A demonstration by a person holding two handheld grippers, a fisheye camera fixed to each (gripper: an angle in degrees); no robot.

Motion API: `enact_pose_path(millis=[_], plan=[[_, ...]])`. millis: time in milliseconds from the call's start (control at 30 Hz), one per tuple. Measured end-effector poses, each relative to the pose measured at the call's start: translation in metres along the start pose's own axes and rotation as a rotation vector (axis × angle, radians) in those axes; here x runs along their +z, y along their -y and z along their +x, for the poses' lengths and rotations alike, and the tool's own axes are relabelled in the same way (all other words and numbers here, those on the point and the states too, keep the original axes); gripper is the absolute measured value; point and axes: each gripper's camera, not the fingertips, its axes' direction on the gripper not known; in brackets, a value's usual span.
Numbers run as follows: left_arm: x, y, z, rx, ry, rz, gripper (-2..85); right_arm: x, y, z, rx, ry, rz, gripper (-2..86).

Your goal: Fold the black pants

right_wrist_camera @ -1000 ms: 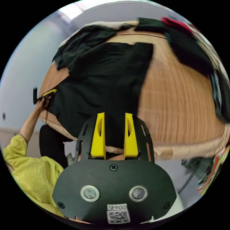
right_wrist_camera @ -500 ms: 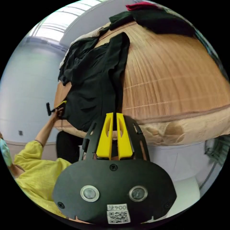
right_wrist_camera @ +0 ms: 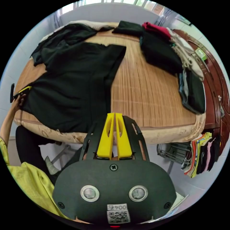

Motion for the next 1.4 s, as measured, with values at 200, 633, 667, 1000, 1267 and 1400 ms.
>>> enact_pose_path(millis=[200, 633, 667, 1000, 1267, 1400], plan=[[-0.01, -0.018, -0.005, 0.006, 0.012, 0.002, 0.1, -0.02, 0.054, -0.128, -0.25, 0.3, 0.202, 4.3], [-0.043, -0.071, -0.016, 0.019, -0.019, -0.012, 0.9, 0.03, 0.21, -0.257, -0.302, 0.333, 0.073, 0.0], [-0.049, -0.076, -0.015, 0.032, -0.031, -0.03, 1.1, 0.026, 0.214, -0.25, -0.244, 0.395, 0.07, 0.1], [-0.124, -0.14, -0.011, 0.069, 0.025, 0.02, 2.2, -0.022, 0.179, -0.297, -0.337, 0.508, 0.197, -0.6], [-0.233, -0.311, -0.08, -0.253, 0.259, 0.199, 0.8, -0.059, 0.21, -0.445, -0.631, 0.54, 0.243, 0.2], [-0.253, -0.371, -0.083, -0.268, 0.312, 0.255, 0.4, -0.065, 0.229, -0.516, -0.734, 0.522, 0.245, -0.2]])
